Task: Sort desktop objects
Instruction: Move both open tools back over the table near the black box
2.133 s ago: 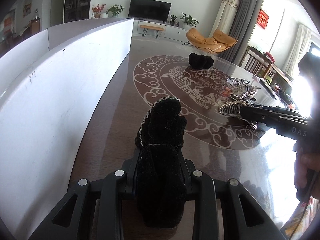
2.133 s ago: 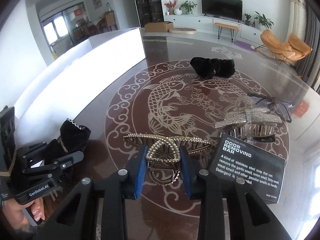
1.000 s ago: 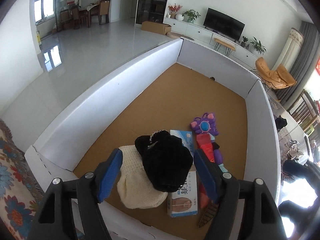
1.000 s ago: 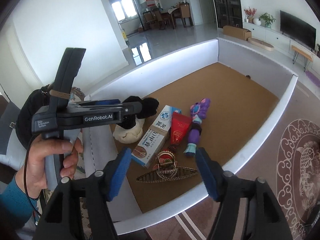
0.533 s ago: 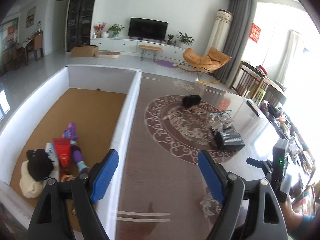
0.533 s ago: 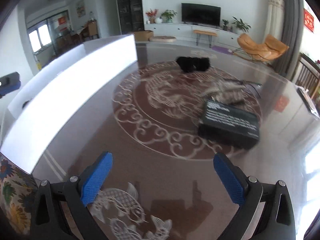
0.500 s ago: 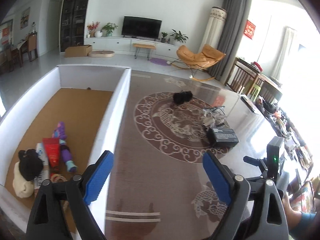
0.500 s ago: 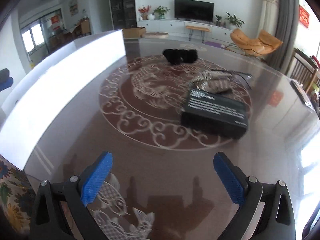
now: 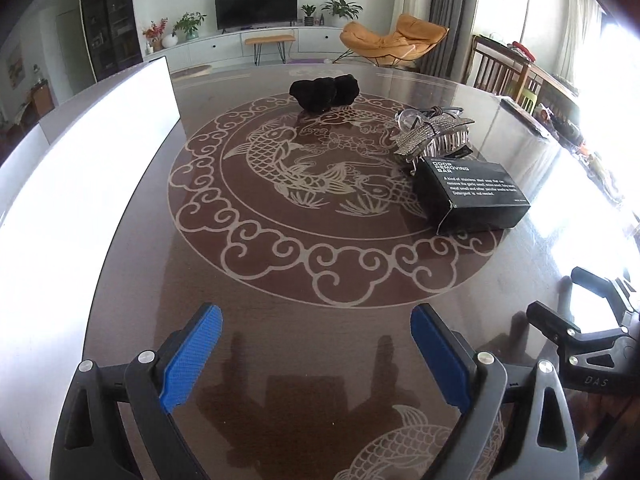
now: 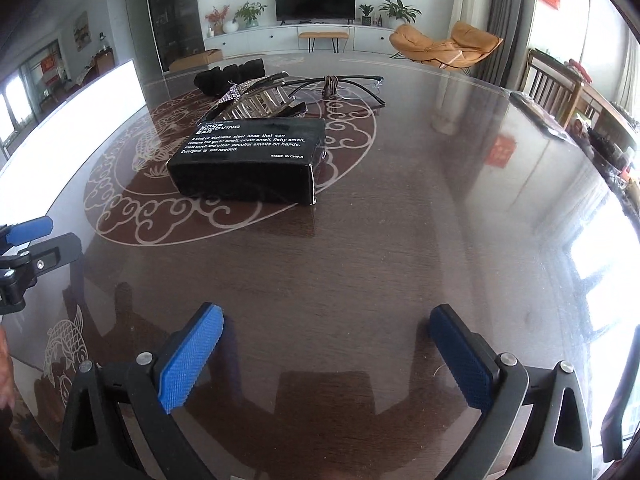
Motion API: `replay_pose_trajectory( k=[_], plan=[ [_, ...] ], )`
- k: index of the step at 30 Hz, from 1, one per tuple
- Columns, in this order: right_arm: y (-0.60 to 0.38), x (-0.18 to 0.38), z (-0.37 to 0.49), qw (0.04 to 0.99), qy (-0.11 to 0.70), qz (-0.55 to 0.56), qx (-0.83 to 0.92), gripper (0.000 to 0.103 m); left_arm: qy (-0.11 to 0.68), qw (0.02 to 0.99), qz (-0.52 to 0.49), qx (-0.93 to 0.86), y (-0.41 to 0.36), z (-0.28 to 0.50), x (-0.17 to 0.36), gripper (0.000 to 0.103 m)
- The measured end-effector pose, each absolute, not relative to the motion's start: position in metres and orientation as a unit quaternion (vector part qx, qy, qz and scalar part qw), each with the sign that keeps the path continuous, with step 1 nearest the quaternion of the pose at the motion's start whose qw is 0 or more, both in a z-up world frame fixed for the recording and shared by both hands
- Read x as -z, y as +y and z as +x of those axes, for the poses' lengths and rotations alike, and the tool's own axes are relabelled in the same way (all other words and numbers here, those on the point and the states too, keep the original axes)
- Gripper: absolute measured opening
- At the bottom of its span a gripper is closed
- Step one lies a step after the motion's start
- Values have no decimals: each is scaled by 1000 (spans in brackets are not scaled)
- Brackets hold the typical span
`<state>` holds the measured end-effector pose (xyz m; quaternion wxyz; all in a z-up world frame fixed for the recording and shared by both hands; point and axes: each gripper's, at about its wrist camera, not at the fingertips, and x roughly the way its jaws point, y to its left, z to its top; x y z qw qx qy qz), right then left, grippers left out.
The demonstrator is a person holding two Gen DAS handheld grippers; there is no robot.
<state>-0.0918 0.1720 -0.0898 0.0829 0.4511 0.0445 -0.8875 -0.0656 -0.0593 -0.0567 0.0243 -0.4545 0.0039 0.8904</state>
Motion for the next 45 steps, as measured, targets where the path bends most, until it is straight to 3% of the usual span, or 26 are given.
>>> replay_pose_trajectory(
  k=[6, 11, 14, 45],
  plan=[
    [167, 89, -88, 78, 45, 450, 888, 103, 35, 15, -467, -883, -58, -89, 71, 97],
    [165, 88, -87, 80, 44, 449, 889, 103, 11, 13, -462, -887, -65, -86, 73, 97],
    [165, 88, -87, 79, 44, 449, 889, 103, 13, 19, -463, -886, -63, -87, 75, 103],
    [165, 88, -87, 78, 45, 449, 889, 103, 13, 21, -463, -886, -62, -88, 76, 103]
  ],
)
